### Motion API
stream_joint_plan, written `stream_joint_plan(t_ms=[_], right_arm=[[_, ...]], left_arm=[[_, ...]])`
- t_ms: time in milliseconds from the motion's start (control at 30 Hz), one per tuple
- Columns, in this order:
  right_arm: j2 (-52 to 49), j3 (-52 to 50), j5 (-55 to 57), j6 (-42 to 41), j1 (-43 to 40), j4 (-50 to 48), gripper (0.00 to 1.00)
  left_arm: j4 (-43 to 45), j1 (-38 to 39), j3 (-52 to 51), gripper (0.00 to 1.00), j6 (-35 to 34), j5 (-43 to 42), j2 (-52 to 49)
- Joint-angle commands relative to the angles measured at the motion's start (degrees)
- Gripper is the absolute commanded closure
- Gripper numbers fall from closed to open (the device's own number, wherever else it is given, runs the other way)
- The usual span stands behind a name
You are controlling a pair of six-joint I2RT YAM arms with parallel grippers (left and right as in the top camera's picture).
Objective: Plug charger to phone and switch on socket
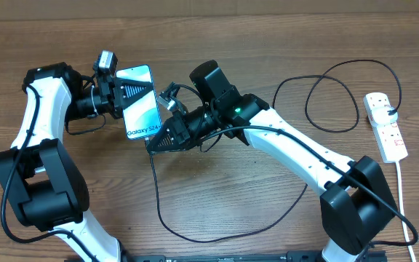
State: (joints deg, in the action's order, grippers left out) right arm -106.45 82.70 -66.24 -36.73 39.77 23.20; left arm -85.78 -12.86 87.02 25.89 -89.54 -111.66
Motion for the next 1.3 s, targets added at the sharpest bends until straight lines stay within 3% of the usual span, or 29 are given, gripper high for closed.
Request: stream_joint_plan(t_ms=[0,1267], right_arm=[[0.5,0.9,1.9,0.5,-0.7,-2.4,0.96],[0.5,0.9,-6.6,1.2,-0.7,-1.9,0.96]], left_arm=[[-0.9,2.1,0.1,0.96,1.0,-0.9,1.2],[0.7,1.6,0.1,0.96,-0.9,-1.0,1.2]])
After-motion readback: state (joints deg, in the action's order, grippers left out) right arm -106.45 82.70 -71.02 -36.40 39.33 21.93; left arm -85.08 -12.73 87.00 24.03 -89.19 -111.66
